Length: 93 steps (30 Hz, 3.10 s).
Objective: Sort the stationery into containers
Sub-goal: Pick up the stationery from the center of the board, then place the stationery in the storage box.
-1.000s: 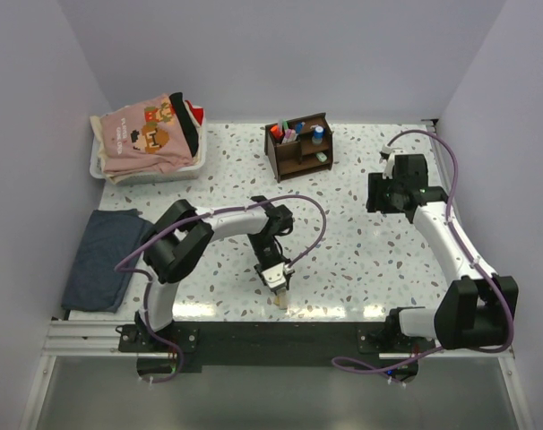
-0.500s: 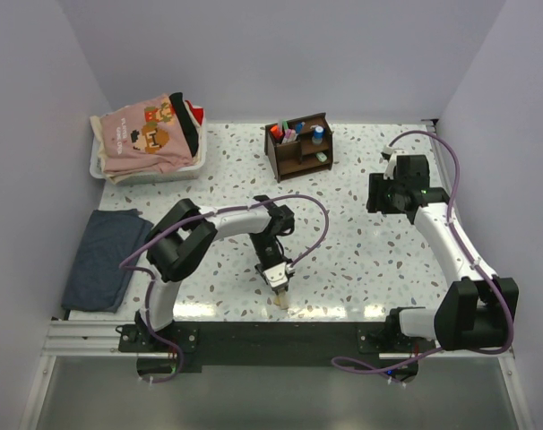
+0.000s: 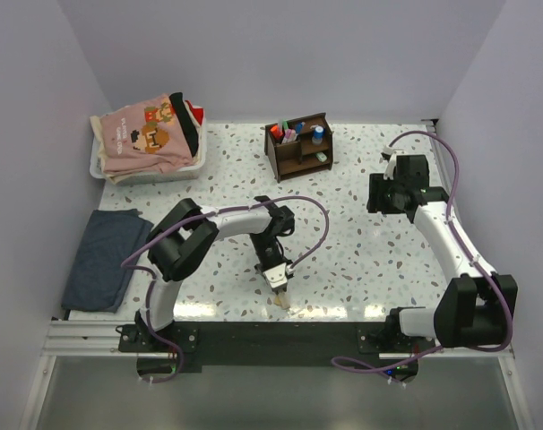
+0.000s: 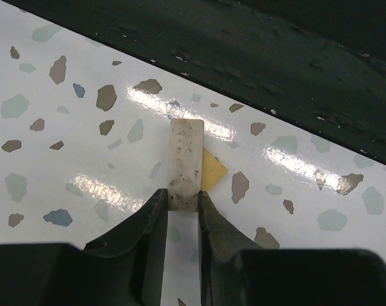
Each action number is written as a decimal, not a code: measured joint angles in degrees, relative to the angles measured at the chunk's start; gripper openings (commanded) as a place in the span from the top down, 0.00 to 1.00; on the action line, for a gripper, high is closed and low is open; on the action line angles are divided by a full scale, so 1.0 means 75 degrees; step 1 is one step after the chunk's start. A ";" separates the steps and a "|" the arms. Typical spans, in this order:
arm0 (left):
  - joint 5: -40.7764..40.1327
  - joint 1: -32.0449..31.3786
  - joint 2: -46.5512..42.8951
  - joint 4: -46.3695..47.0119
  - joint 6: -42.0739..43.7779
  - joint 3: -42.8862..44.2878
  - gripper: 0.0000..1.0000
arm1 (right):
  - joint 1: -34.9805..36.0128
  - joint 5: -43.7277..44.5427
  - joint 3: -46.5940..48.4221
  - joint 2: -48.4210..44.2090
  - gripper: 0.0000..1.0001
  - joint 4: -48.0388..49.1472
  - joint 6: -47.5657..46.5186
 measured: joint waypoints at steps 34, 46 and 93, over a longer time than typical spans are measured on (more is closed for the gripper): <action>-0.0029 0.2340 -0.0545 0.7373 -1.2039 0.0799 1.00 | -0.0149 -0.2489 0.2675 0.3751 0.55 0.2005 0.0344; -0.0128 0.2337 -0.0571 0.8446 -1.1637 0.0221 1.00 | 0.0370 -0.6656 0.2040 0.2789 0.46 0.0347 -0.2241; 0.0816 0.2361 -0.1084 0.6679 -0.9302 0.0568 1.00 | 0.2113 -0.5144 0.3153 0.3112 0.89 -0.2276 -0.6907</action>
